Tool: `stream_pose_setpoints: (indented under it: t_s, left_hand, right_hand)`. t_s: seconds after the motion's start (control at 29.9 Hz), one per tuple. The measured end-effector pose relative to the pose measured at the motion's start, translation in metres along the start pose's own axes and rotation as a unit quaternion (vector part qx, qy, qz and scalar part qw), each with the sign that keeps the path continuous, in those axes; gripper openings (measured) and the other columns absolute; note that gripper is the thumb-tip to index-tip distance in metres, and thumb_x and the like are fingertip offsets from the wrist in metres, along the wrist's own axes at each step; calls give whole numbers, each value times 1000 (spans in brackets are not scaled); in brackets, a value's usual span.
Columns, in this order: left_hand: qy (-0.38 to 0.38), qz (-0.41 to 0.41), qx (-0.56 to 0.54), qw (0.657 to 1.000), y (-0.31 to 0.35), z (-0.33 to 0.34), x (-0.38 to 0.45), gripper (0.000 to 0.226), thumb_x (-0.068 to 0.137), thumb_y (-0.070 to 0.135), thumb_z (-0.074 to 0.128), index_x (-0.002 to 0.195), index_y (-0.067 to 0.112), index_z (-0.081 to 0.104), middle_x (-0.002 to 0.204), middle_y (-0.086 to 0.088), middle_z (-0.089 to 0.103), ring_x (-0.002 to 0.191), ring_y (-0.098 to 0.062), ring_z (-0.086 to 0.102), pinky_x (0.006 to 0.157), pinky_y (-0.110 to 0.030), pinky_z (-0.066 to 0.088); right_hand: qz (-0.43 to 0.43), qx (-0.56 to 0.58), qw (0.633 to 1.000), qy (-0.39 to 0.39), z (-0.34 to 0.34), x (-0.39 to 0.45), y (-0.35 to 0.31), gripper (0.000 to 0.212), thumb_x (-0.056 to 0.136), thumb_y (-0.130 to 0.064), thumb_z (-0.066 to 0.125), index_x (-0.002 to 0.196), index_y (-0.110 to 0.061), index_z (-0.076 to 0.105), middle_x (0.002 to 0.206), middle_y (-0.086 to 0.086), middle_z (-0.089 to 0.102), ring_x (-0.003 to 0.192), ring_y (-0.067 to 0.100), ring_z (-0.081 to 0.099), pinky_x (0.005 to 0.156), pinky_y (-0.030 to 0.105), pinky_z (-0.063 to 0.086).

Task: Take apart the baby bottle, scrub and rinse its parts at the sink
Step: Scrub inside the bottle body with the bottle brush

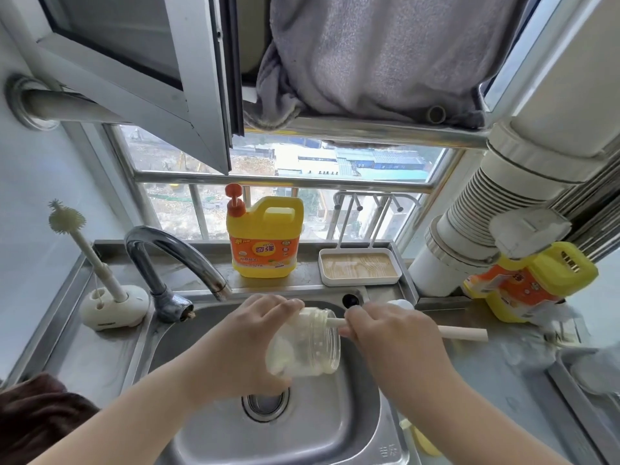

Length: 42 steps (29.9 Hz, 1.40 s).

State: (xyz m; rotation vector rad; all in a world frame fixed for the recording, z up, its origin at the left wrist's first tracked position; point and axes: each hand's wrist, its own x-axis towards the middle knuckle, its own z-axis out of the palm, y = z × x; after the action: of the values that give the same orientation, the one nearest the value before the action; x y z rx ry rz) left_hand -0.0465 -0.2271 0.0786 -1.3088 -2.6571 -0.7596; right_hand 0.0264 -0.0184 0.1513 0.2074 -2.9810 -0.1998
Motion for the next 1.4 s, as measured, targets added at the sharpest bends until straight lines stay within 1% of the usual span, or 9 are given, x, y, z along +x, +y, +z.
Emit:
stream_pose_setpoints:
  t_s: [0.13, 0.3, 0.37, 0.47, 0.57, 0.77, 0.97, 1.14, 1.4]
  left_hand:
    - [20, 26, 84, 996, -5, -9, 3, 91, 48, 50, 76, 126, 17, 45, 110, -4, 62, 99, -21, 60, 80, -28, 53]
    - [7, 43, 126, 991, -2, -9, -2, 100, 35, 43, 86, 123, 16, 46, 108, -7, 60, 98, -25, 60, 69, -33, 59]
    - [2, 39, 124, 991, -2, -6, -4, 99, 37, 46, 86, 123, 17, 46, 108, -7, 60, 99, -25, 59, 71, -34, 59]
    - [0, 13, 108, 994, -5, -6, -5, 99, 40, 51, 84, 125, 18, 45, 108, -4, 60, 99, -23, 59, 74, -34, 58]
    - [8, 10, 102, 995, -9, -12, -1, 102, 39, 48, 86, 126, 16, 43, 107, -8, 61, 96, -27, 61, 74, -36, 58]
    - [4, -4, 55, 998, -10, 2, -16, 92, 47, 52, 79, 127, 21, 44, 113, -1, 57, 107, -16, 49, 80, -30, 54]
    - [24, -89, -56, 994, -7, 11, -29, 90, 51, 57, 67, 131, 42, 28, 123, 19, 42, 114, 2, 33, 93, -23, 39]
    - [21, -77, -50, 996, -6, 6, -27, 90, 52, 58, 65, 130, 45, 24, 122, 18, 41, 114, -1, 39, 91, -19, 35]
    - [57, -37, -30, 997, -4, -1, -25, 88, 52, 58, 65, 131, 29, 39, 118, 7, 54, 105, -10, 51, 88, -26, 46]
  right_hand:
    - [39, 123, 980, -150, 9, -3, -5, 32, 95, -44, 46, 74, -20, 53, 71, -4, 51, 68, 22, 48, 57, 29, 35]
    - [73, 380, 849, -361, -2, -3, 4, 35, 97, -45, 41, 75, -25, 62, 54, -8, 52, 46, 6, 44, 50, 18, 40]
    - [58, 324, 884, -331, -7, 0, 10, 32, 97, -43, 41, 85, -25, 65, 55, -9, 49, 47, 4, 42, 49, 16, 35]
    - [15, 28, 995, -99, 5, 3, 14, 34, 97, -40, 36, 83, -27, 64, 62, -8, 46, 58, 13, 53, 55, 26, 36]
    - [-5, 0, 1000, -13, 6, -4, 7, 28, 88, -36, 49, 66, -26, 62, 51, -9, 39, 42, 13, 48, 45, 24, 29]
    - [43, 279, 907, -312, -4, -11, 14, 28, 97, -42, 42, 91, -25, 64, 60, -7, 46, 50, 7, 38, 48, 19, 30]
    - [62, 315, 892, -318, -11, 0, 14, 15, 92, -29, 50, 94, -29, 65, 74, -4, 67, 55, 4, 52, 57, 21, 45]
    - [52, 170, 957, -231, -6, -5, 14, 15, 95, -41, 44, 96, -35, 57, 79, -12, 59, 67, 0, 51, 64, 18, 46]
    - [96, 450, 856, -234, 8, -8, -4, 17, 92, -31, 56, 78, -22, 54, 61, -8, 65, 47, 6, 41, 50, 19, 35]
